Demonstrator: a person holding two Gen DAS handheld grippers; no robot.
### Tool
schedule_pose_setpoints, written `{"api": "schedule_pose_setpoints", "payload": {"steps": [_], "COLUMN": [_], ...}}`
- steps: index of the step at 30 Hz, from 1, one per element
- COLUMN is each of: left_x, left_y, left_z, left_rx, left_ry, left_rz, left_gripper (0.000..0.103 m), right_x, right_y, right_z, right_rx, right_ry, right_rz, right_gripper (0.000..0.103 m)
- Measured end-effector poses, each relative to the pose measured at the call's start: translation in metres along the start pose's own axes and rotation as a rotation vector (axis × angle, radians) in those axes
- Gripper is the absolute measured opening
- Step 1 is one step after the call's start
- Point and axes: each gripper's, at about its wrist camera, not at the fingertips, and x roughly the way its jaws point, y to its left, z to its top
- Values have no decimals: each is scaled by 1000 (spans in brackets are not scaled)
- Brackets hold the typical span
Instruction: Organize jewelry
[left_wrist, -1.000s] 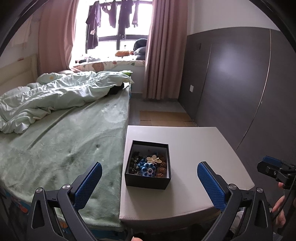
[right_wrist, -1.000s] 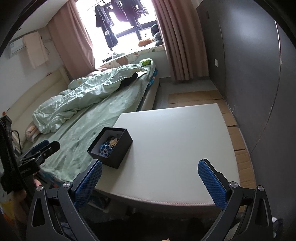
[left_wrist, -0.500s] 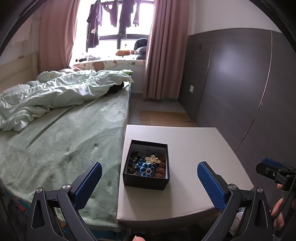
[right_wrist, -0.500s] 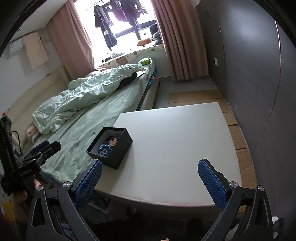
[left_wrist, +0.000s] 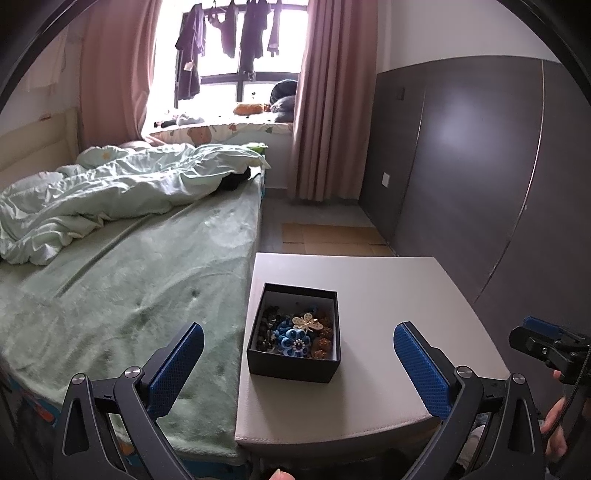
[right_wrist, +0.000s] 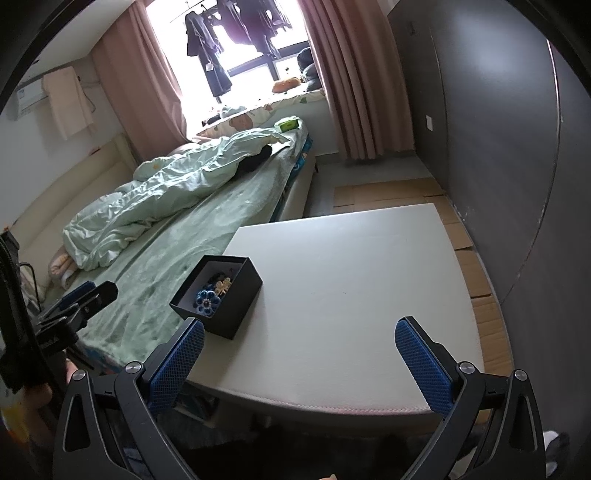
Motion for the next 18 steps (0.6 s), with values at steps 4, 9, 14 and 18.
{"api": "schedule_pose_setpoints", "payload": {"steps": [4, 9, 14, 18], "left_x": [2, 1, -1, -2], "left_y": [-1, -1, -2, -3], "left_z": [0, 1, 1, 2], "left_rx": [7, 10, 13, 13], "left_ry": [1, -9, -23, -25], "left_rz": [6, 9, 8, 7], "left_gripper": [103, 103, 103, 103], "right_x": [0, 1, 2, 2], "right_y": [0, 1, 0, 0], "right_z": [0, 0, 0, 0], "right_rx": [0, 0, -2, -1], "right_ry": [2, 3, 6, 6], "right_rz": [-2, -2, -4, -3], "right_gripper": [103, 103, 103, 103]}}
